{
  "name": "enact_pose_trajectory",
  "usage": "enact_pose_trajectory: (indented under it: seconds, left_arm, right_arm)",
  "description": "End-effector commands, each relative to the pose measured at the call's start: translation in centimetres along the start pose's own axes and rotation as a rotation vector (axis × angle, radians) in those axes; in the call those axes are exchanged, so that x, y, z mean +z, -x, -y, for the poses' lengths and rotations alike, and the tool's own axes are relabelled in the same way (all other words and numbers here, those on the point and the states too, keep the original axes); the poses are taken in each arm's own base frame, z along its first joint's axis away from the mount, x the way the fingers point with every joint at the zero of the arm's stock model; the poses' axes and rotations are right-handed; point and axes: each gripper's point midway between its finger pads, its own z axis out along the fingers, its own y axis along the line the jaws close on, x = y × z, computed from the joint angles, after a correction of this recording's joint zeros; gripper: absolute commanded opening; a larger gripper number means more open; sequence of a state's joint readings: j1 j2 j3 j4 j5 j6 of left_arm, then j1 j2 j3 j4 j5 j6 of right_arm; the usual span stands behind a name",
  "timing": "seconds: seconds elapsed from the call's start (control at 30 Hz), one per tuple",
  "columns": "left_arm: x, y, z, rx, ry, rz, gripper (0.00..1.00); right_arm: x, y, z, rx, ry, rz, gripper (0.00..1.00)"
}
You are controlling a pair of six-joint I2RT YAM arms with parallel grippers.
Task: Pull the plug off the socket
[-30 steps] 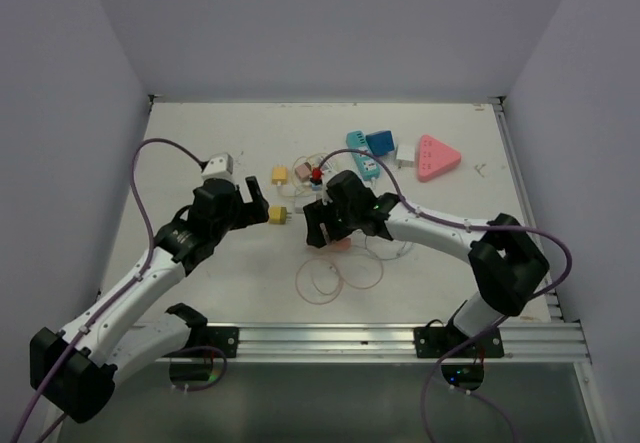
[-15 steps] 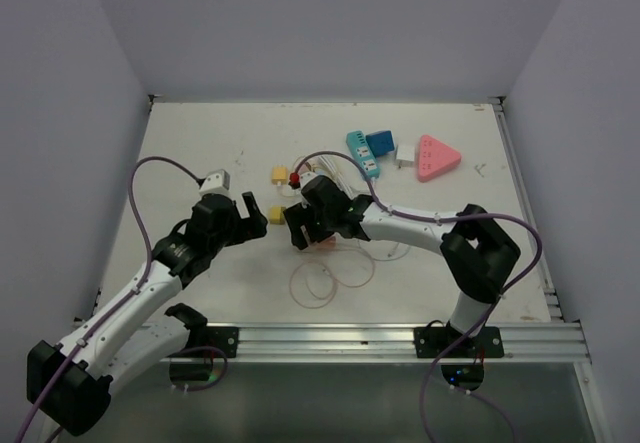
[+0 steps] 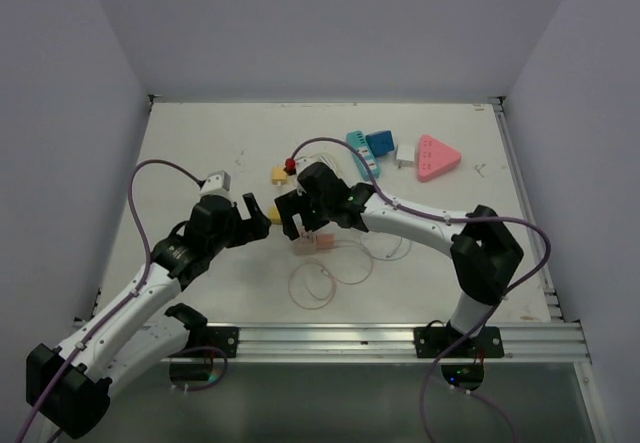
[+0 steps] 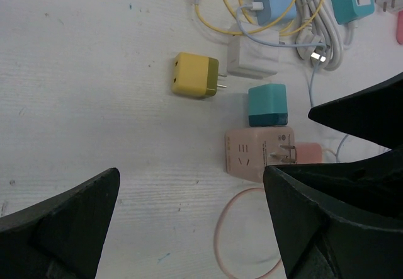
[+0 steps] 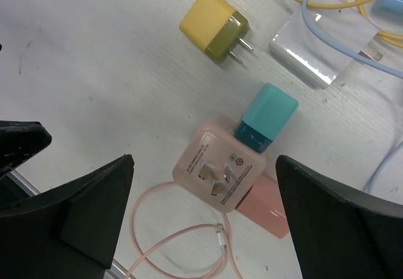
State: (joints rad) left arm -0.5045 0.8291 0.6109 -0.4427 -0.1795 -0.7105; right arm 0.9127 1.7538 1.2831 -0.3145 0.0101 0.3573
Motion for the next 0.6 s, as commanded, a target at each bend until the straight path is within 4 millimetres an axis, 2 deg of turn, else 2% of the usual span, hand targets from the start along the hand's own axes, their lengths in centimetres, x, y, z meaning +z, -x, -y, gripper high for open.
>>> enact_pose_trajectory:
  seconds: [0.0,0.23,0.27,0.3,0.33,0.37,0.4,0.57]
  left_arm:
    - [-0.3,0.4,1.0,-0.032,-0.049,0.012,1.0]
    - [0.8,-0.7,3.2,-0.046,-0.106,-0.045,0.98]
    - [0.7,-1.3,4.1,-0.031,-0.12,-0.061,0.98]
    - [0.9,-1.2,4.3,-0.026,-0.106,-0.049,0.98]
    - [1.0,-2.0,5.4,-0.013,-0.111,-0.073,0.98]
    - [1.1,-2.2,5.8,-0.009,-0.107,-0.076,0.98]
    - [1.3,-2.3,6.0,-0.008,-0.096,-0.077,0.98]
    - [2.7,-2.8,7.1,-0.053,-0.028,-0.1,0.98]
  right_arm:
    - [-3.7,2.6,0.0,-0.02,-0.02,0.082,0.98]
    - [-8.2,2.8,3.7,0.036,-0.113,0.133,0.97]
    - [-8.4,2.0,4.6,0.046,-0.138,0.126,0.97]
    - [-8.8,1.7,5.4,0.057,-0.165,0.128,0.97]
    - [-9.7,1.8,6.5,0.078,-0.182,0.144,0.97]
    - [-9.6,0.6,7.4,0.098,-0.198,0.125,0.97]
    - [-10.0,0.5,8.8,0.131,-0.217,0.131,0.97]
    - [-11.7,-2.0,11.6,0.197,-0.257,0.156,0.96]
